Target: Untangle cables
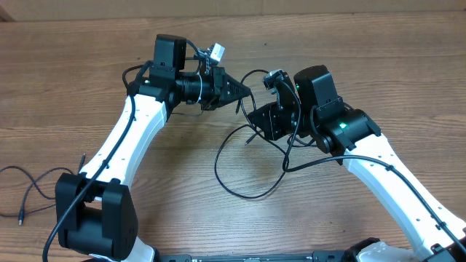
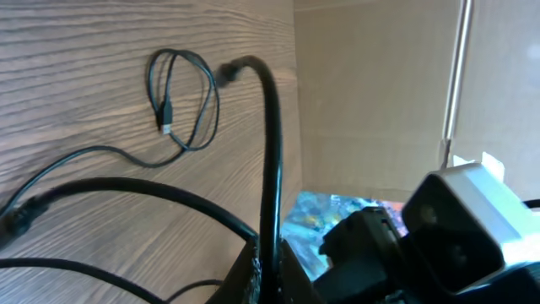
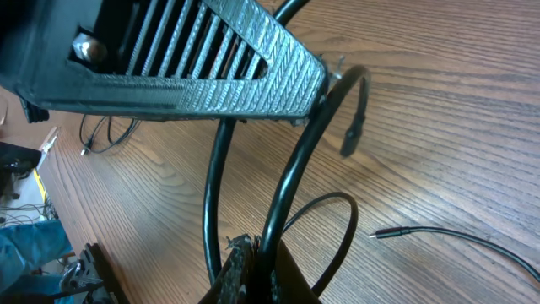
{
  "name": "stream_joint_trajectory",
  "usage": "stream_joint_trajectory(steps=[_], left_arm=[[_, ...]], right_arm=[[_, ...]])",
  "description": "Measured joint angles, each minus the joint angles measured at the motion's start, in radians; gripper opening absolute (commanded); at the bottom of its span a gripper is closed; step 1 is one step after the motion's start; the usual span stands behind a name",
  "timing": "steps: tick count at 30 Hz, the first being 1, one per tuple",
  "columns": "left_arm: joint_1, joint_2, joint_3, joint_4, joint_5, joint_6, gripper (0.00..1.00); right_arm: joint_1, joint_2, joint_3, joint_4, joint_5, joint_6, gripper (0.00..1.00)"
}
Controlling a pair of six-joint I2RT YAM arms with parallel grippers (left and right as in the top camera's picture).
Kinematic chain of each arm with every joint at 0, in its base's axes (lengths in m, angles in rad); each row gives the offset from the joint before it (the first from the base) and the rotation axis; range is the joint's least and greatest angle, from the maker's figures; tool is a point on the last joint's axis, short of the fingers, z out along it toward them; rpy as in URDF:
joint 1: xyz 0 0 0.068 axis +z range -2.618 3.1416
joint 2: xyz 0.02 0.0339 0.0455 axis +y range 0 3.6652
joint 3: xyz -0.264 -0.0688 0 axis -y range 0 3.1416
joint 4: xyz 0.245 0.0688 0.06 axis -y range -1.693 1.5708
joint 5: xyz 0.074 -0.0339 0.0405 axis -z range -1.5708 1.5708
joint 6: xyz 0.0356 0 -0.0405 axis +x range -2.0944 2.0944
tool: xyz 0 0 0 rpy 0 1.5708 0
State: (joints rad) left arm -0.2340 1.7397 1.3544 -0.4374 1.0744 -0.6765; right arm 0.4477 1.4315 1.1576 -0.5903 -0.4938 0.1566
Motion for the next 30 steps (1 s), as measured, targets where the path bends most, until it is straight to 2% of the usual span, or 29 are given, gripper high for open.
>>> stream_joint_trajectory(steps=[8,16,19,30], left_arm=[[0.000,0.000,0.000,0.003,-0.042,-0.015,0.04],[0.000,0.000,0.000,-0.113,-0.189,0.090,0.04],[0.000,0.000,0.000,-0.109,-0.221,0.099,0.04],[0.000,0.000,0.000,-0.027,-0.167,-0.037,0.04]], right_arm=[[0.011,0.000,0.000,0.000,0.005,0.000,0.04],[0.012,0.000,0.000,0.001,0.019,0.000,0.04],[0.014,0.000,0.000,0.001,0.013,0.000,0.04],[0.024,0.000,0.000,0.002,0.003,0.000,0.06]])
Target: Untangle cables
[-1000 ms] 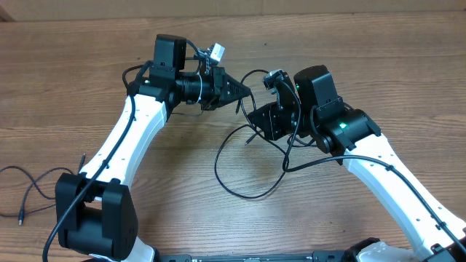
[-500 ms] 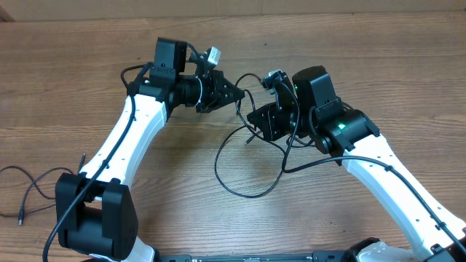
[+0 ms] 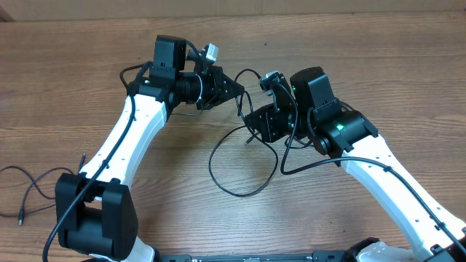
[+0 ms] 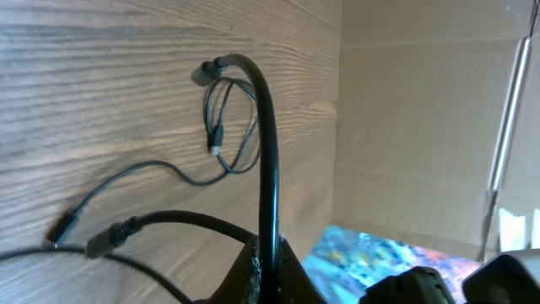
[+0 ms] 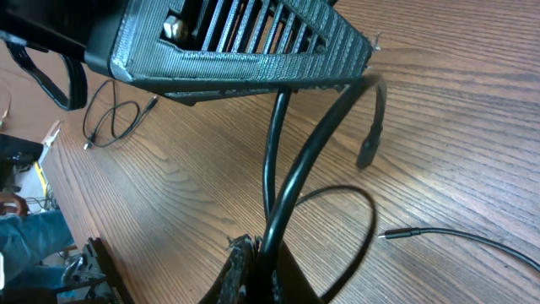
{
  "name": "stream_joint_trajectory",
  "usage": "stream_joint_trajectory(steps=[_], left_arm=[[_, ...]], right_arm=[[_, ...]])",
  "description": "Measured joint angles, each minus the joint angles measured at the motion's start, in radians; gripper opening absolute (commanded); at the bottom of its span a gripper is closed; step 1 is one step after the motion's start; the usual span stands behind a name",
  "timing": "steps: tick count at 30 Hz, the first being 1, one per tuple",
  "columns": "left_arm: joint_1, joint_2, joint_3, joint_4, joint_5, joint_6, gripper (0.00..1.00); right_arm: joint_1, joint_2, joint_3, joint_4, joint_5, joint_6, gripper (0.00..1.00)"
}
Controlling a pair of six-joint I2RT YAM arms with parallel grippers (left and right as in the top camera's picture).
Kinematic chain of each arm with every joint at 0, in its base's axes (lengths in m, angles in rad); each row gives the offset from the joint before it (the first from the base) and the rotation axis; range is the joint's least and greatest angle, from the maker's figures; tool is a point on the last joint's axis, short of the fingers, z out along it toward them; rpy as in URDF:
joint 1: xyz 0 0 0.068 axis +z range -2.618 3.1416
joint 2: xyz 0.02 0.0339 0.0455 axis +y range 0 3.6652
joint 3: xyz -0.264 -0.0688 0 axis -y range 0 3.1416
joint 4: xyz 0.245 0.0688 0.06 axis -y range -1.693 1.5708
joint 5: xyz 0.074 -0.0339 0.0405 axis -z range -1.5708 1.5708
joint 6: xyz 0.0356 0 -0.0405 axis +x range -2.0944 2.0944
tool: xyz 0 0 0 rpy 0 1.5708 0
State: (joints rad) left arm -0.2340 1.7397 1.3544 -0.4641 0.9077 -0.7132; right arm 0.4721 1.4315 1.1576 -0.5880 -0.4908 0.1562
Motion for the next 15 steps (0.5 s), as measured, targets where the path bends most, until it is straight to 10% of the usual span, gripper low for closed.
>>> stream_joint_trajectory(steps=[15], left_arm=[[-0.021,0.000,0.000,0.028,0.066,-0.173,0.04]], right_arm=[[0.000,0.000,0.000,0.000,0.003,-0.001,0.17]])
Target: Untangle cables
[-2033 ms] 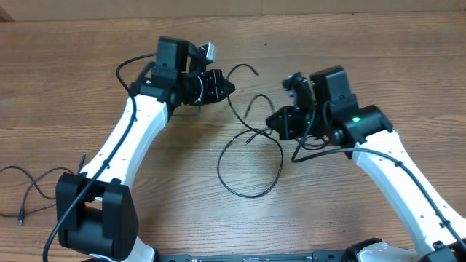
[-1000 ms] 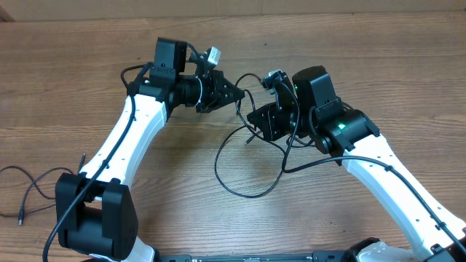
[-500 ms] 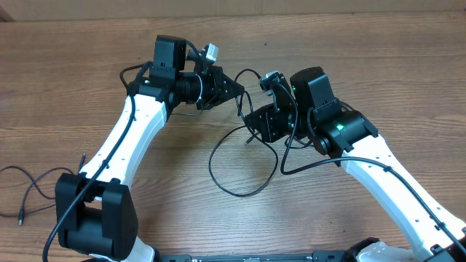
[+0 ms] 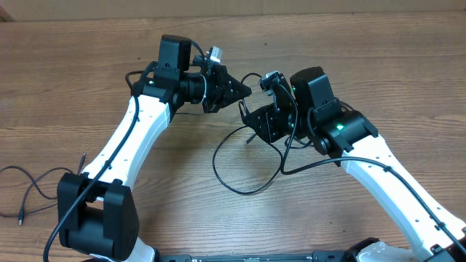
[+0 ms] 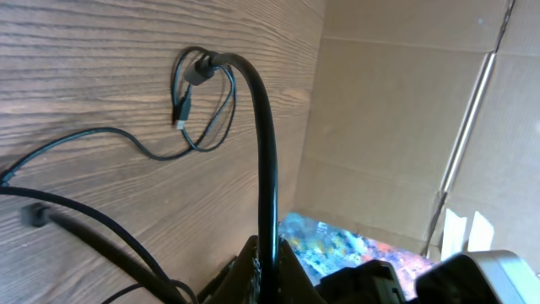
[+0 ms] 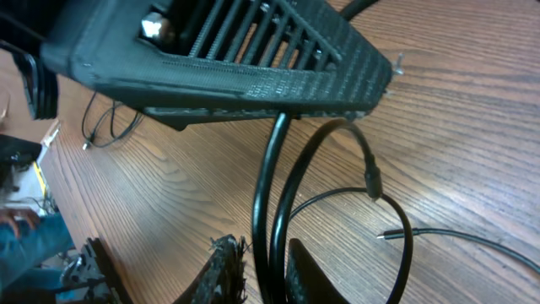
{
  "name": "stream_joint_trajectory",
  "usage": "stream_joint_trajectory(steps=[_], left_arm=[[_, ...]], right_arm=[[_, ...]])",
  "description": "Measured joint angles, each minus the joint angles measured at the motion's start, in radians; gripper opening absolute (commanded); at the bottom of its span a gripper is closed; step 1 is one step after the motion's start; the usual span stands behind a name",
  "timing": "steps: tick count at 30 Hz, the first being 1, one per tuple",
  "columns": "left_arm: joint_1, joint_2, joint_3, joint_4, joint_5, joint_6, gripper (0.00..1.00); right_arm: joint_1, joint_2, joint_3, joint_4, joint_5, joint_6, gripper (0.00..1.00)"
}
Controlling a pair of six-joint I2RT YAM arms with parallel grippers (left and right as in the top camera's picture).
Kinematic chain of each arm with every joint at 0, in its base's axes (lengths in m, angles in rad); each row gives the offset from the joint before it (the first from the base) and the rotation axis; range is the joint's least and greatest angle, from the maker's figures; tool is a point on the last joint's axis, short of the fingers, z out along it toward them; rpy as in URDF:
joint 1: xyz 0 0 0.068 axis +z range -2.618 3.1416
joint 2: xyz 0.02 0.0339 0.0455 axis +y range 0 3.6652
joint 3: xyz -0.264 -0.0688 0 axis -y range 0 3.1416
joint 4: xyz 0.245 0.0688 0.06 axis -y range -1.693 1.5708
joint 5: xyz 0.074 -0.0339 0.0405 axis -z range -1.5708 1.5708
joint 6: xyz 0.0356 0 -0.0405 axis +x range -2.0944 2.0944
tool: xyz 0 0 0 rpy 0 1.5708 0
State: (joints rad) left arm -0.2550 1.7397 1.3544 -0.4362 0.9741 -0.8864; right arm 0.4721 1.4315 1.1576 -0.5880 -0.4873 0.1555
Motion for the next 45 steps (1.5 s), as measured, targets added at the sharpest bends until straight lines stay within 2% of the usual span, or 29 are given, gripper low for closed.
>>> stream_joint_trajectory(steps=[5,16,19,23,25,30,34,37,42,45], left_arm=[[0.000,0.000,0.000,0.004,0.014,-0.024,0.04],[0.019,0.000,0.000,0.001,0.010,0.000,0.06],[0.040,0.000,0.000,-0.019,0.002,0.033,0.24],[0.065,0.000,0.000,-0.090,-0.063,0.069,0.30],[0.068,0.000,0.000,-0.120,-0.113,0.077,0.43],[0.067,0.000,0.000,-0.184,-0.256,0.088,0.65],[0.067,0.000,0.000,-0.254,-0.381,0.098,0.70],[0.067,0.000,0.000,-0.284,-0.449,0.103,0.76],[0.067,0.000,0.000,-0.314,-0.555,0.113,1.00],[0.073,0.000,0.000,-0.319,-0.595,0.116,1.00]], right_arm=[[0.000,0.011,0.000,0.000,0.001,-0.001,0.04],[0.001,0.032,0.000,0.008,0.005,-0.003,0.04],[0.001,0.032,0.000,0.002,0.010,-0.002,0.04],[0.001,0.033,0.000,-0.063,0.025,0.003,0.04],[0.001,0.034,0.000,-0.093,0.031,0.008,0.04],[0.001,0.046,0.000,-0.109,0.048,0.028,0.04],[0.003,0.067,0.000,-0.092,0.050,0.042,0.04],[0.013,0.081,-0.001,-0.066,0.010,-0.002,0.04],[0.064,0.083,-0.001,-0.054,-0.109,-0.109,0.04],[0.080,0.084,-0.004,-0.053,-0.145,-0.151,0.04]])
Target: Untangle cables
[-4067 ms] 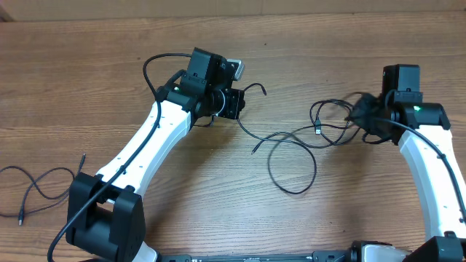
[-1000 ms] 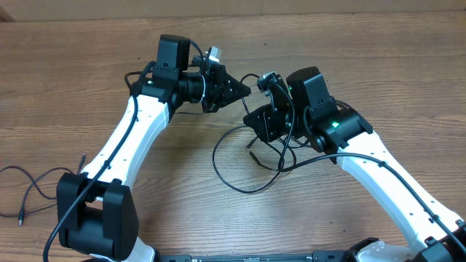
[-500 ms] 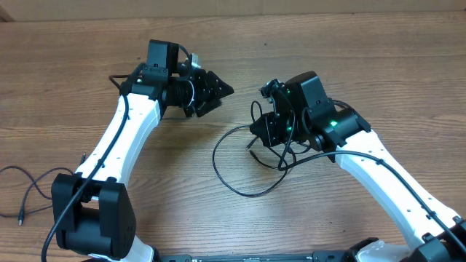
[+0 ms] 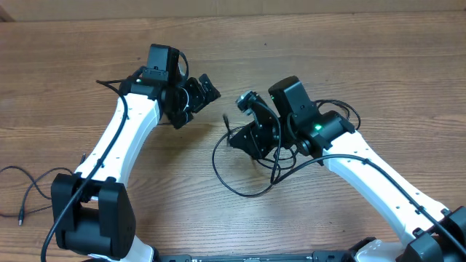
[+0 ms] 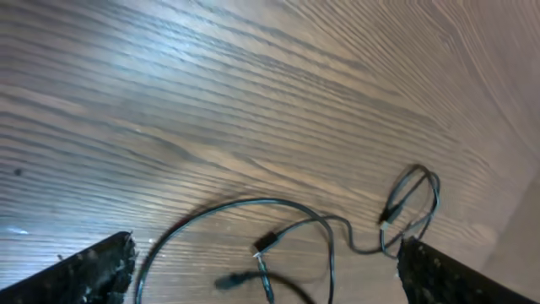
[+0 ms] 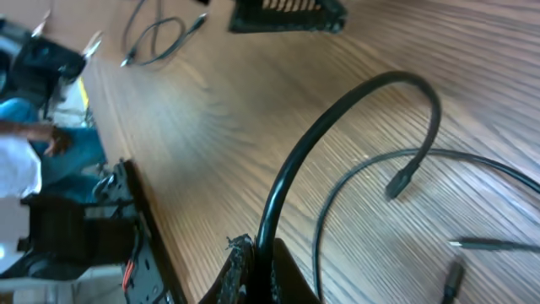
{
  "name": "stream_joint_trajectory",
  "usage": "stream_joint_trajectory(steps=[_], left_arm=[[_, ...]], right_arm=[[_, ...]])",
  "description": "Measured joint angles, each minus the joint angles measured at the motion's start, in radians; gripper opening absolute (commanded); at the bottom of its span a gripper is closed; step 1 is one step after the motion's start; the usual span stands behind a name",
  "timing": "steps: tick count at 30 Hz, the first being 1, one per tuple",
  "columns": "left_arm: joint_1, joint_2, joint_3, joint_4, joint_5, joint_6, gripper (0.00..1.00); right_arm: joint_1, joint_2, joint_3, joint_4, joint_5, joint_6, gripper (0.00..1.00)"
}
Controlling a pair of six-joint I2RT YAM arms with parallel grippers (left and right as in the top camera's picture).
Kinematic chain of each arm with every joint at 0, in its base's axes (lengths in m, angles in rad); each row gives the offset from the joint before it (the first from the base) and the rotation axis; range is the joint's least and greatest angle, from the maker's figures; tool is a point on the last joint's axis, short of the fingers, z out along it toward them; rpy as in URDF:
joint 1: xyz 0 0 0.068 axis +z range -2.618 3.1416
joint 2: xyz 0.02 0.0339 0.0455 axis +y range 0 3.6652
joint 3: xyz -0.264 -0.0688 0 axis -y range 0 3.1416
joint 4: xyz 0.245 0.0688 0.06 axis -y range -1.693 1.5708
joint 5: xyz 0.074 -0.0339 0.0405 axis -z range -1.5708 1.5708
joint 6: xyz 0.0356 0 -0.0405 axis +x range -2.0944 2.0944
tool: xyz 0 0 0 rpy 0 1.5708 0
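My right gripper (image 6: 268, 263) is shut on a thick black cable (image 6: 337, 118). The cable arches up out of the fingers and ends in a plug (image 6: 400, 181) hanging above the wood. In the overhead view the right gripper (image 4: 242, 138) sits mid-table, and the cable's loop (image 4: 237, 185) lies below it. My left gripper (image 4: 194, 97) is open and empty, apart from the cable, up and to the left. Its wrist view shows wide-set fingers (image 5: 94, 268), with a cable end (image 5: 268, 242) on the table between them.
A thin cable coil (image 4: 25, 193) lies at the table's far left edge. It shows small in the left wrist view as a coil (image 5: 413, 198), and in the right wrist view as a coil (image 6: 156, 34). The wooden table (image 4: 378, 65) runs to a cardboard wall at the back.
My left gripper has let go of the black cable, opened wide and moved away to the left. My right gripper, now tightly shut on the cable, has shifted left and towards the front.
At 3.0 s and 2.0 s ago both grippers were shut on the black cable, close together above mid-table. At 1.5 s ago the left still held it and the right fingers stood slightly apart around it. Now only the right holds it.
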State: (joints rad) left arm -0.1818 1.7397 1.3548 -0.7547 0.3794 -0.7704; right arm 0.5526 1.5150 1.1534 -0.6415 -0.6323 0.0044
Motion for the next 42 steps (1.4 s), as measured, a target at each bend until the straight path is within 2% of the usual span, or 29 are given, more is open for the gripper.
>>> stream_joint_trajectory(steps=[4,9,15,21,25,31,33,42], left_arm=[[0.021,0.000,0.000,-0.001,-0.032,0.000,0.99],[0.034,0.000,0.000,-0.005,-0.055,0.000,0.99],[0.034,0.000,0.000,-0.010,-0.062,0.000,0.99],[0.034,0.000,0.000,-0.022,-0.063,0.000,1.00],[0.034,0.000,0.000,-0.026,-0.074,0.000,1.00],[0.034,0.000,0.000,-0.027,-0.124,0.000,1.00],[0.034,0.000,0.000,-0.027,-0.141,0.000,1.00],[0.034,0.000,0.000,-0.027,-0.161,0.000,1.00]], right_arm=[[0.000,0.036,-0.018,0.029,-0.019,-0.046,0.04],[0.000,0.174,-0.032,0.109,-0.003,-0.063,0.04],[0.001,0.293,-0.035,0.190,0.149,-0.025,0.20],[0.000,0.298,-0.037,0.253,0.352,-0.026,0.31],[0.000,0.298,-0.037,0.250,0.436,-0.059,0.43],[0.004,0.298,-0.037,0.233,0.451,-0.055,0.53],[0.006,0.298,-0.037,0.232,0.440,-0.022,0.57],[0.064,0.298,-0.037,0.228,0.352,0.136,0.62]])
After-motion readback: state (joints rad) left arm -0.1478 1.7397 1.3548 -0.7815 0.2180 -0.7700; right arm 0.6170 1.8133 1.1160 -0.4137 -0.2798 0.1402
